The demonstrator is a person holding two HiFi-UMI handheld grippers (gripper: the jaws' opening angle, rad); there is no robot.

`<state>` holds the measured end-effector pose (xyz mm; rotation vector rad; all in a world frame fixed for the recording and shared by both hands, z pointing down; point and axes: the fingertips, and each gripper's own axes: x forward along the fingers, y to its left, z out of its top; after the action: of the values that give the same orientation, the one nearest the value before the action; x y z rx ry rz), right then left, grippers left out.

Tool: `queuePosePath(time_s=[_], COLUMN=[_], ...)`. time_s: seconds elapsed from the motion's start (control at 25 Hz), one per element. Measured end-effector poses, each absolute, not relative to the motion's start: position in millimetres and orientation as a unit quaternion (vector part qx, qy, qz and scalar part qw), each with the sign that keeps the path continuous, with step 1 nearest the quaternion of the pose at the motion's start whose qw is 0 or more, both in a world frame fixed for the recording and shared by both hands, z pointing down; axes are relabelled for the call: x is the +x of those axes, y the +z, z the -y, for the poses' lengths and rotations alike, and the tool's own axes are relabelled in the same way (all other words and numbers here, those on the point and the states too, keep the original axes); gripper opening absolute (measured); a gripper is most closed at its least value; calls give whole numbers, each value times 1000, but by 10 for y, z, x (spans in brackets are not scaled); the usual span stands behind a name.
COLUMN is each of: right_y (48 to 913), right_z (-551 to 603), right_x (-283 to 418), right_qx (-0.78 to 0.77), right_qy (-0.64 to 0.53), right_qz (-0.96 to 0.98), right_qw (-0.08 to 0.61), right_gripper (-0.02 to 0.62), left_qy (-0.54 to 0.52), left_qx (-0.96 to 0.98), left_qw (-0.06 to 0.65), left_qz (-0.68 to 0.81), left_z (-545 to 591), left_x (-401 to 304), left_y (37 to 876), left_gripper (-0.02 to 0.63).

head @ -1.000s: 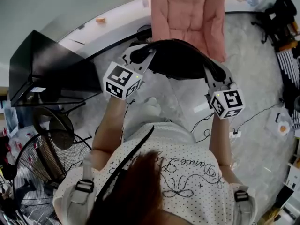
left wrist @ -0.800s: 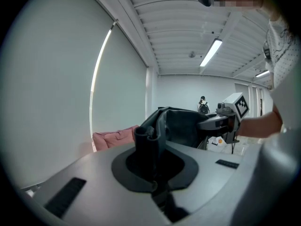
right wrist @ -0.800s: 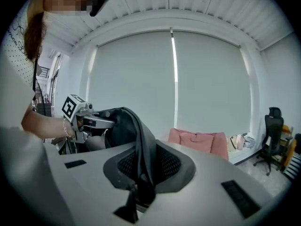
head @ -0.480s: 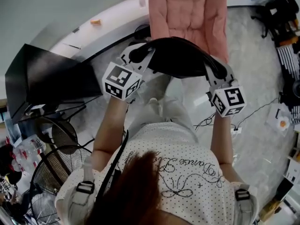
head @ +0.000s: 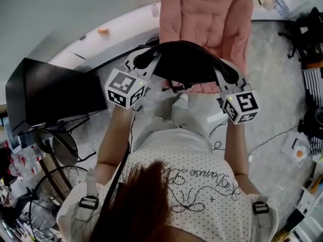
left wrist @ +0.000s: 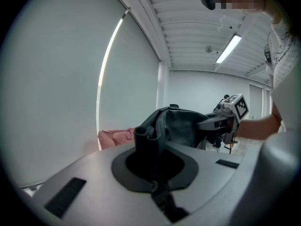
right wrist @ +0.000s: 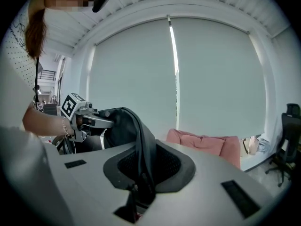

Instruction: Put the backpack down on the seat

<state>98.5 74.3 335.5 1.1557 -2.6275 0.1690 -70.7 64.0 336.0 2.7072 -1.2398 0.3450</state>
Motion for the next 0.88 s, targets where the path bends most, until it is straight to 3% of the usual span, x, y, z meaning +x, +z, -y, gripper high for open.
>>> queuePosePath(time_s=[0.4,0.88], right_y=[3223,3456], right_z=[296,849], right_x=[1334,1468], right_qx=[369,415], right_qy=[41,79], right_qz=[922,897], right_qw=[113,130], right_gripper=[55,57], left_qy=[115,129], left_qx=[886,902], left_qw=[57,88], left_qz=[446,403], left_z=[237,949], left_x=[-364,-233], left_y=[3186,3464], left_gripper=[8,8])
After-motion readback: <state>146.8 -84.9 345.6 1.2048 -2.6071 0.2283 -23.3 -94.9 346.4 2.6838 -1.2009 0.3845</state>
